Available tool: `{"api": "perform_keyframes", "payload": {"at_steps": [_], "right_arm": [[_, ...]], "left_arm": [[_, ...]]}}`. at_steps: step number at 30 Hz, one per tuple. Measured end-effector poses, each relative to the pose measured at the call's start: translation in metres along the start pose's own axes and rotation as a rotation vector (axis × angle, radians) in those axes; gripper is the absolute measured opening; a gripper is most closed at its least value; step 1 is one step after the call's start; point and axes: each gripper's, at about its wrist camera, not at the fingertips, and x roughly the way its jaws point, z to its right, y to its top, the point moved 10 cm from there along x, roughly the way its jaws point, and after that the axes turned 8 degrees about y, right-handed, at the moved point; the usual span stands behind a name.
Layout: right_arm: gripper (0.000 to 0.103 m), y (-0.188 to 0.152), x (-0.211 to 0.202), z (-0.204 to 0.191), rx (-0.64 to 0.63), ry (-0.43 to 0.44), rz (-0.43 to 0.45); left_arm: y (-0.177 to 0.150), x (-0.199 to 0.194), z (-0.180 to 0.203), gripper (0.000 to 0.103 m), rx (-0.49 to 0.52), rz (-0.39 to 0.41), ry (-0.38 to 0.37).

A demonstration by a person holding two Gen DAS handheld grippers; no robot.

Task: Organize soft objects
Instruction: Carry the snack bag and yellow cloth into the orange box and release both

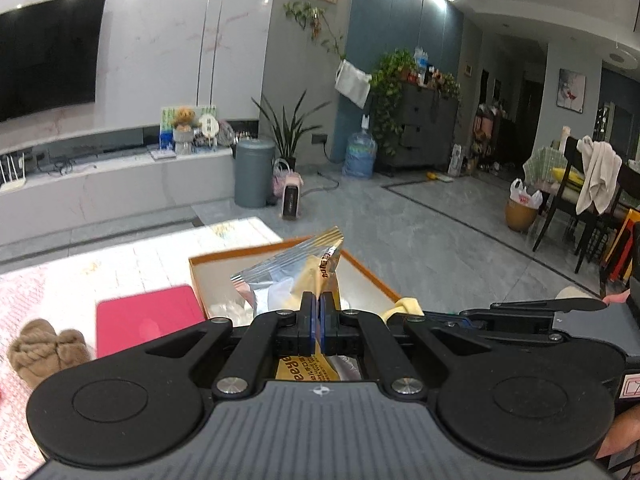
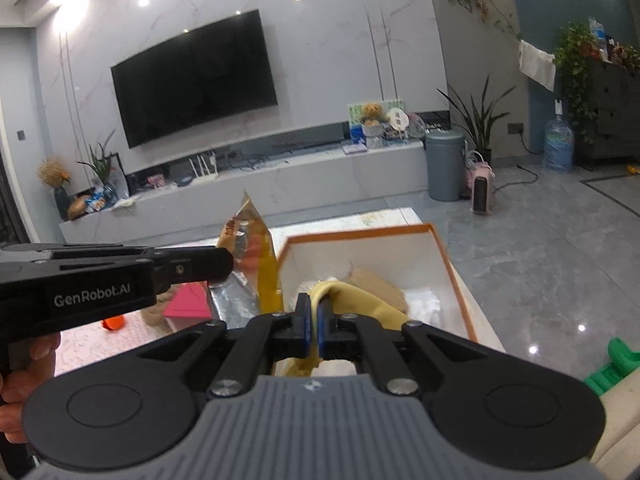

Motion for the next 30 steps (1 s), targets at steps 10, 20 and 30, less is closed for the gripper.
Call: {"api": "perform_keyframes", "payload": {"at_steps": [10,20,30], "right_arm": [[0.0,-0.02,0.03,0.043,0.042,-0.057,-0.063],[0.0,-0.04,0.053,0.071,0.071,-0.056,-0.134],[0.001,-0.059,0.076,0.081,0.11,-0.057,-0.258]], "left_arm": [[-0.021,0.033,0.002,0.002,0.024,-0.087,0.007],[-0.042,0.052,0.012,0.002,0.13,-0.165,0.05],[-0.055,0.069,0.017,0.002,0.247,-0.227,0.115]]}}
